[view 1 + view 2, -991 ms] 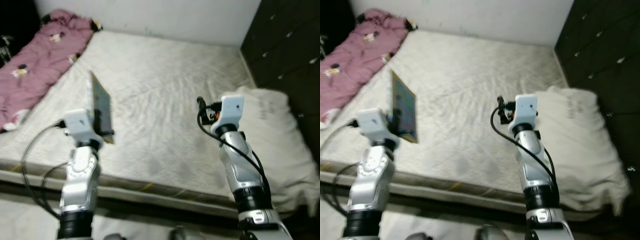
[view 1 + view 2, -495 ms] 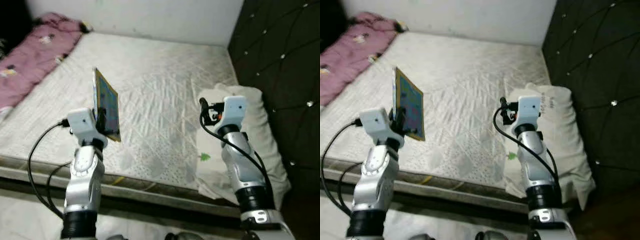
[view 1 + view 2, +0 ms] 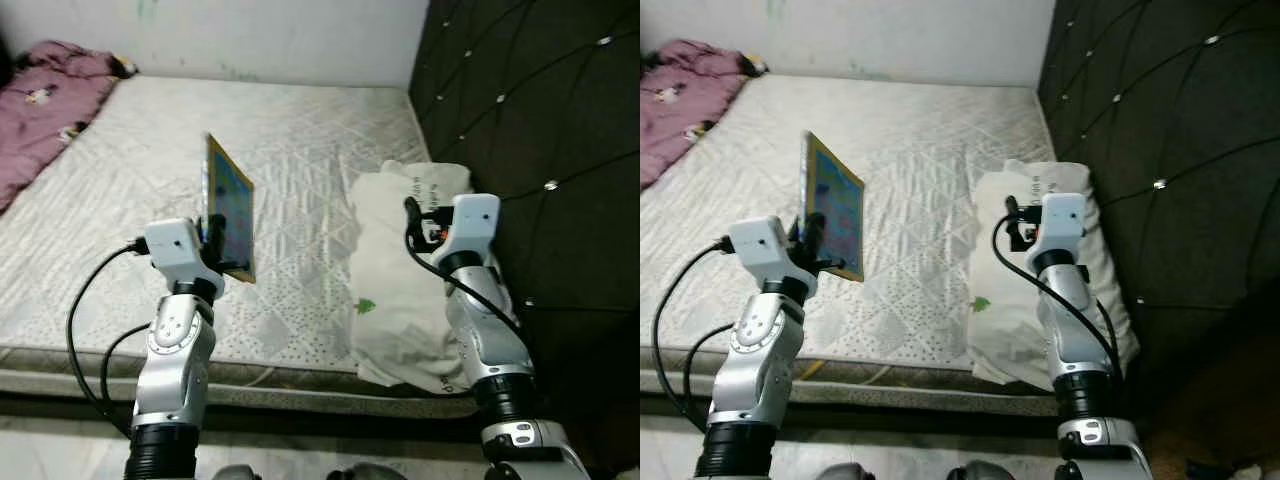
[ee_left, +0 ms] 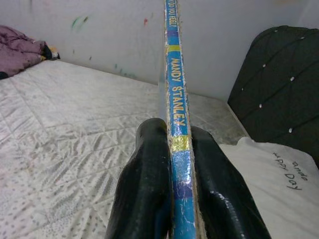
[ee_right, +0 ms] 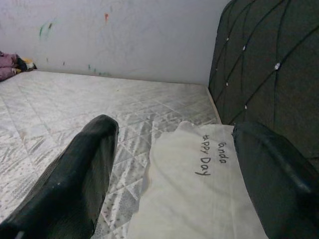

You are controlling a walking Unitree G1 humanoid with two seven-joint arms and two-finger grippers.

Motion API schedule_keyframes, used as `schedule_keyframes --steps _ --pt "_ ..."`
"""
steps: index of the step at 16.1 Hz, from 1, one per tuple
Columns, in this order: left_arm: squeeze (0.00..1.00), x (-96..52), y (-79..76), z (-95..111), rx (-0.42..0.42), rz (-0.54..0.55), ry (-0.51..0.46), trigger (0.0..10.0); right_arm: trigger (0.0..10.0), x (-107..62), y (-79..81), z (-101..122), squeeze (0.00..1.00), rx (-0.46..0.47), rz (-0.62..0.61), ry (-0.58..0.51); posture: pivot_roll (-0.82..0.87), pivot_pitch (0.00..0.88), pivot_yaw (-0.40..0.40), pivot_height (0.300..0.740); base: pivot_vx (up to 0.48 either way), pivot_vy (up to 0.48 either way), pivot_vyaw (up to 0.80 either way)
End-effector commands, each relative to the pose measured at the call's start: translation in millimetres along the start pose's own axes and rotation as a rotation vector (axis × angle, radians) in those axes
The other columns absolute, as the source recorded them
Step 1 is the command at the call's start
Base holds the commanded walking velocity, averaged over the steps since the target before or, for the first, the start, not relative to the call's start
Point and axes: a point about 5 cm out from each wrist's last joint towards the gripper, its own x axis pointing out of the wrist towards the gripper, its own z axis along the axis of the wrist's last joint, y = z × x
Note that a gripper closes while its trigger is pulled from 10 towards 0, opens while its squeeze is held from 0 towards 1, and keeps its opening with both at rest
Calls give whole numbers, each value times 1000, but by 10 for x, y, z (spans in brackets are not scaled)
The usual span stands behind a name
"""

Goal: Clean up the room

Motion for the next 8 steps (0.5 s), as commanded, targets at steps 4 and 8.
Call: schedule_keyframes --steps 4,8 --pt "0 18 3 135 10 -8 -64 10000 10000 43 31 65 0 -5 17 -24 -16 0 -19 740 329 0 0" --pt "0 17 7 132 1 1 -63 10000 10000 46 27 61 0 -9 16 -23 -16 0 -20 740 322 0 0"
